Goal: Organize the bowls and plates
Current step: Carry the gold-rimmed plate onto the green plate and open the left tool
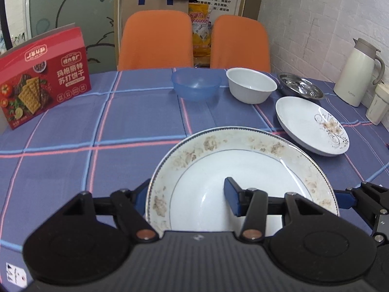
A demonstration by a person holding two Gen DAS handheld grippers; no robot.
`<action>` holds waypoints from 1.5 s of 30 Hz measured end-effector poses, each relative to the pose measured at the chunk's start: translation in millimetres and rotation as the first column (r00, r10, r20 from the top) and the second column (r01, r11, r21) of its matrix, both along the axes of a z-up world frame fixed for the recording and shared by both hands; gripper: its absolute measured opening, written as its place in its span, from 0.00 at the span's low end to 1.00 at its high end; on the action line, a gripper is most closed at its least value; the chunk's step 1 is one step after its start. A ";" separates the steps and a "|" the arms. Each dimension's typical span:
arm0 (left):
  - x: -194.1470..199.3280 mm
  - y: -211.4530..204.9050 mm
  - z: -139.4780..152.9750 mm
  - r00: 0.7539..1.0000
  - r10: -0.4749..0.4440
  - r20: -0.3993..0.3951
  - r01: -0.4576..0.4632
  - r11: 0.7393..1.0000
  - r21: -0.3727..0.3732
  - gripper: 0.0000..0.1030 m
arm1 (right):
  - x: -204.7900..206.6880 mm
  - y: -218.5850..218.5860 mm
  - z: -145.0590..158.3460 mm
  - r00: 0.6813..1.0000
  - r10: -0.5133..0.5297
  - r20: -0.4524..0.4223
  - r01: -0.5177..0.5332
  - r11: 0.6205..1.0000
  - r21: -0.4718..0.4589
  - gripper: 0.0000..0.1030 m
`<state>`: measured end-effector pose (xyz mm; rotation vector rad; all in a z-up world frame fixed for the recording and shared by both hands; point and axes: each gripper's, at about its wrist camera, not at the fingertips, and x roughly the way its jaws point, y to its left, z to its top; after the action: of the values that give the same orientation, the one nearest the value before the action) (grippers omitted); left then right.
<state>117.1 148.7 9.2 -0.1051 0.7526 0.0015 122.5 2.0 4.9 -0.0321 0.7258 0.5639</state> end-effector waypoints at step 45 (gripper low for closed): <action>-45.3 8.5 3.6 0.994 0.065 0.093 -0.064 0.998 -0.012 0.71 | -12.4 -85.1 -28.0 0.955 -0.294 0.030 0.295 0.956 -0.002 0.87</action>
<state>71.7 157.2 12.8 -0.1371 0.6559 0.0546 110.1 -83.1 -23.1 0.0616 0.6885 0.2748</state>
